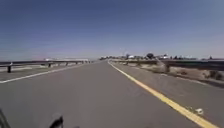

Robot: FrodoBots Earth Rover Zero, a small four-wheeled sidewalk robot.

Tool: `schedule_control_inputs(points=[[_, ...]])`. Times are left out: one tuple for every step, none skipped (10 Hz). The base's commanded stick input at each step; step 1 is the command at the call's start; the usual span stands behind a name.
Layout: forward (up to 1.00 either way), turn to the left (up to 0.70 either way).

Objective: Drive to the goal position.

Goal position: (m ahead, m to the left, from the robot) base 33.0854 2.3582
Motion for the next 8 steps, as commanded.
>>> schedule_control_inputs(points=[[1.00, 0.00], [1.00, 0.00], [1.00, 0.00], [1.00, 0.00], [1.00, 0.00], [1.00, 0.00], [1.00, 0.00], [1.00, 0.00]])
